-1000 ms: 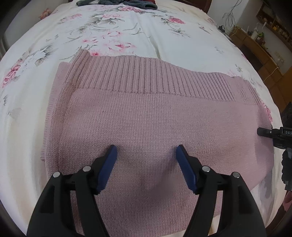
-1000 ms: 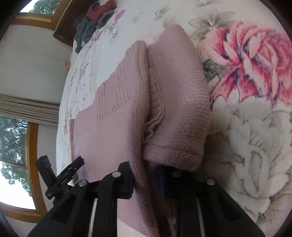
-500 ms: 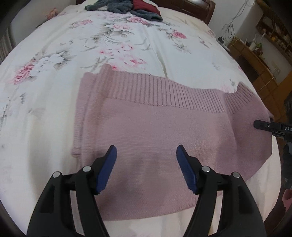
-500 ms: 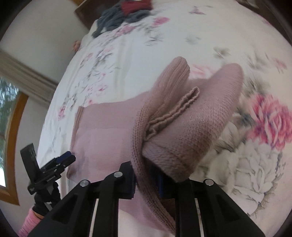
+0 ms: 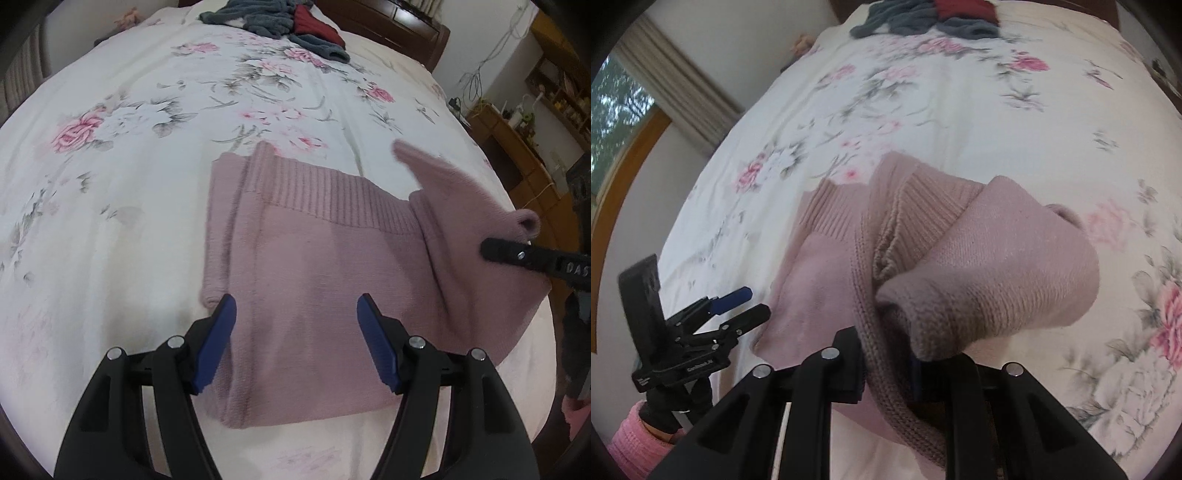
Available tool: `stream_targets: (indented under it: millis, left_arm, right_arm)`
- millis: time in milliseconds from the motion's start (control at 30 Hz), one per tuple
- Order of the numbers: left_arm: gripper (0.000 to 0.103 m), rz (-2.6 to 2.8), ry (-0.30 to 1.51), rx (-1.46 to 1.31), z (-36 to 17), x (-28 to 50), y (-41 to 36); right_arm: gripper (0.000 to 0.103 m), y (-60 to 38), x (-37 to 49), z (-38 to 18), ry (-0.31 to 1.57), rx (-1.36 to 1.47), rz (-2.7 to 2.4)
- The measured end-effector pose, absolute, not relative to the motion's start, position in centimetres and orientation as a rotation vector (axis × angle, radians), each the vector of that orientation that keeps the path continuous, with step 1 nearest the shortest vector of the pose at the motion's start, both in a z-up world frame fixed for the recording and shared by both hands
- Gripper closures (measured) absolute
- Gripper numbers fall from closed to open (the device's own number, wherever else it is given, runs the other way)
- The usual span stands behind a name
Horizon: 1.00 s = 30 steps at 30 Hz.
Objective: Fold small clothes
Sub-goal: 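Grasp the folded sweater end with the right tool and fold it toward the left tool, then lay the held end onto the sweater and open the right tool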
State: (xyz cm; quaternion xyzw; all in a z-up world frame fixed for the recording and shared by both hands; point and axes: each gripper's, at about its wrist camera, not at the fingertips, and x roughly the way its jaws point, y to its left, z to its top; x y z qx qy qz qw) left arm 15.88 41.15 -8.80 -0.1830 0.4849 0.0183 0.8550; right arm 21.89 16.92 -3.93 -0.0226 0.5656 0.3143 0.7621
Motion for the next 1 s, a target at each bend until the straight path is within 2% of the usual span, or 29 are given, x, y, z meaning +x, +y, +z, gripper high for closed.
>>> stream_targets:
  millis: [267,400,433,767,900,1000]
  left_arm:
    - [0.036,0.04,1.008,-0.425,-8.8,15.5,42.3]
    - [0.036,0.032,1.006,-0.464,-8.9,15.4,42.6]
    - [0.036,0.029,1.005,-0.478,-8.9,15.4,42.6]
    - [0.036,-0.063,0.998,-0.596,-9.1,16.4,40.9]
    - [0.036,-0.124,0.997,-0.586,-8.6,16.6,38.5]
    - [0.036,-0.175,1.019,-0.559,-8.7,16.9,35.9]
  right_arm:
    - [0.082,21.2,20.3,-6.3,1.259,-0.177,0.706]
    - [0.053,22.4,20.1,-7.5,1.332,-0.121,0.782]
    - [0.051,22.6,20.1,-7.6,1.347,-0.104,0.804]
    - [0.05,17.5,20.4,-3.4,1.35,0.063,0.834]
    - [0.042,12.5,22.2,-2.4,1.352,0.166,0.759]
    - [0.04,8.9,24.6,-4.2,1.395,0.33,0.693]
